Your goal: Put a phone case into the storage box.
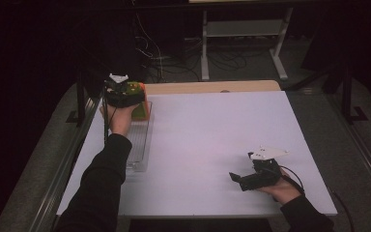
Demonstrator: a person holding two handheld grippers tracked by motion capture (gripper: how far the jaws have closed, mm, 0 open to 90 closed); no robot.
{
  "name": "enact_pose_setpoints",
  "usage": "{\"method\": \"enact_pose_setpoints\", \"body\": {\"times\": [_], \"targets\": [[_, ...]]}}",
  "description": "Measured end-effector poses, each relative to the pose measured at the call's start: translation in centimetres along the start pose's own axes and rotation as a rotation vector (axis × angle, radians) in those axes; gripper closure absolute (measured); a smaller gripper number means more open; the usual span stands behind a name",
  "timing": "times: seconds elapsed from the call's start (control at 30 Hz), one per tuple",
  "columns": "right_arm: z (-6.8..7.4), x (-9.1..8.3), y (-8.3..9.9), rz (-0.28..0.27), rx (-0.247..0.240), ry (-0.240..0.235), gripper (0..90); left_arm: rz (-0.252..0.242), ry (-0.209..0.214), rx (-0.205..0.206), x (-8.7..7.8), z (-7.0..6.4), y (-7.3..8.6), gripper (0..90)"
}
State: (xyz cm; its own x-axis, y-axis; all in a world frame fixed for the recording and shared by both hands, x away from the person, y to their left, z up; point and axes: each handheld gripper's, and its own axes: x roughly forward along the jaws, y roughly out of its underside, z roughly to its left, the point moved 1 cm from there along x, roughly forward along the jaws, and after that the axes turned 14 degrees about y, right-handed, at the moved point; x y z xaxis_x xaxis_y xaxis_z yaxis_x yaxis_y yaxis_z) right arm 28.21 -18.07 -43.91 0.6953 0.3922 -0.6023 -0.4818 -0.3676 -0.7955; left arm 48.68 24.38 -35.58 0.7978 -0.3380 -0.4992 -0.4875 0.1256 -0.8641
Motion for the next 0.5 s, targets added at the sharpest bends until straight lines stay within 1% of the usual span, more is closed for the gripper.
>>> {"method": "enact_pose_setpoints", "body": {"times": [0.07, 0.2, 0.23, 0.3, 0.37, 0.4, 0.5], "targets": [[0.0, 0.0, 0.0, -0.001, -0.002, -0.001, 0.0, -0.007, -0.002, -0.005, 0.3, -0.1, 0.2, 14.2], [0.1, 0.0, 0.0, 0.000, 0.002, -0.001, 0.0, 0.012, -0.013, 0.000, 0.8, -0.3, 0.7, 14.0], [0.1, 0.0, 0.0, 0.000, 0.002, -0.001, 0.0, 0.015, -0.017, 0.009, 0.9, -0.2, 0.8, 14.0], [0.1, -0.1, 0.0, 0.000, 0.003, -0.001, 0.0, 0.021, -0.022, -0.001, 1.2, -0.3, 1.0, 13.8], [0.1, -0.1, 0.0, 0.000, 0.003, -0.001, 0.0, 0.034, -0.027, 0.011, 1.4, -0.3, 1.2, 13.6], [0.1, -0.1, 0.0, 0.000, 0.003, -0.001, 0.0, 0.039, -0.035, 0.008, 1.5, -0.4, 1.4, 13.5], [0.1, -0.1, 0.0, -0.001, 0.002, -0.001, 0.0, 0.041, -0.040, 0.006, 1.6, -0.4, 1.7, 13.2]]}}
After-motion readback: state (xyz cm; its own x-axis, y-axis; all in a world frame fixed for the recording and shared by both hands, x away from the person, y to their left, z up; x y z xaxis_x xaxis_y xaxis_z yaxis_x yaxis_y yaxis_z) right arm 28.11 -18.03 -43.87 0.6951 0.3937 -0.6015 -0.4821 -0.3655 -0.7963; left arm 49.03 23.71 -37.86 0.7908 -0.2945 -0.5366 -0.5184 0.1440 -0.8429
